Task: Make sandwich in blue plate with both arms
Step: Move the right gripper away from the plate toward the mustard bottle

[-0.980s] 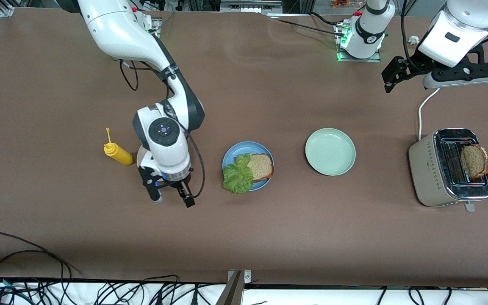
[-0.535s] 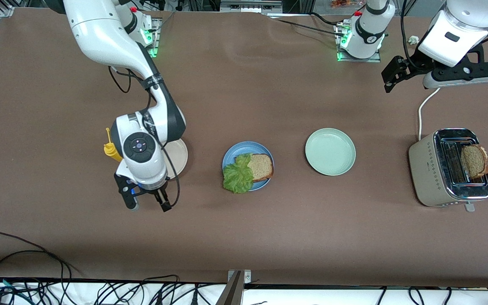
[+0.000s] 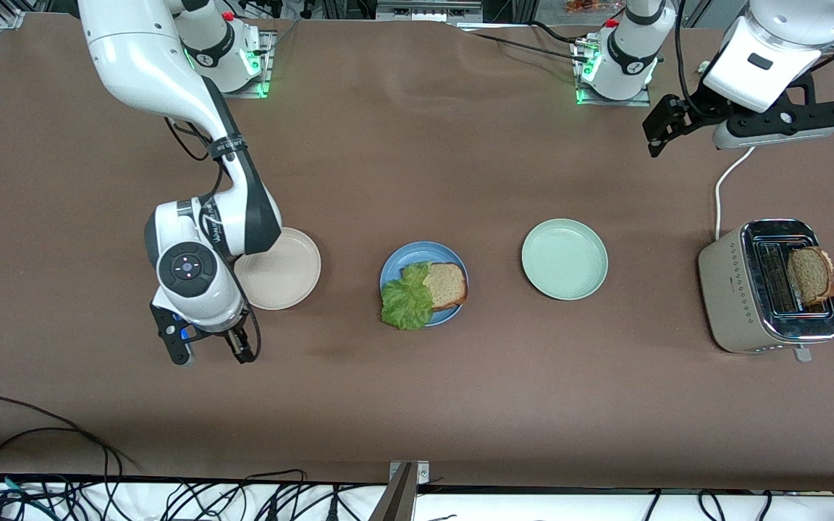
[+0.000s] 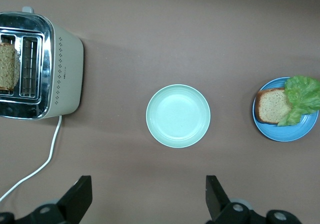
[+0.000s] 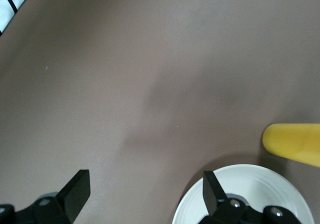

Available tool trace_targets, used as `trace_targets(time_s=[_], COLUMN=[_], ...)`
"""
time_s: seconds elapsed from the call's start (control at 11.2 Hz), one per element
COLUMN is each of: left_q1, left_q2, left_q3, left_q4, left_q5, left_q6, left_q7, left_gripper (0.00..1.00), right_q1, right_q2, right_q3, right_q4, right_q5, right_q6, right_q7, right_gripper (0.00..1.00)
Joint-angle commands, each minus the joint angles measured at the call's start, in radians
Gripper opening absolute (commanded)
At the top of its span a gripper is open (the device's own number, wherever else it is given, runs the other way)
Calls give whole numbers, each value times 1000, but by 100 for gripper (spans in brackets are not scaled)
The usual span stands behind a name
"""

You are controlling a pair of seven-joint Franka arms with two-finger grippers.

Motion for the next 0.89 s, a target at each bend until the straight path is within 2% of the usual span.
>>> trace_targets(time_s=[0.0, 0.36, 0.71, 0.8], left_q1=[-3, -1, -4, -4], left_q2=[3, 3, 19, 23], left_q3=[-14, -14, -16, -16], left_q4=[10, 14, 18, 18], left_q5=[22, 22, 22, 22], left_q6=[-11, -9, 6, 17], left_q7=[-24, -26, -26, -26], left_gripper=[100, 100, 100, 100], right_q1=[-14, -133, -199, -224], right_q2=[-37, -114, -157, -164], right_q3=[9, 11, 11, 9], right_q4=[-7, -15, -39, -53], right_q5=[-46, -23, 21, 96], right_q6=[-93, -194, -240, -240], right_q7=[-53, -286, -447, -512], right_gripper=[100, 100, 100, 100])
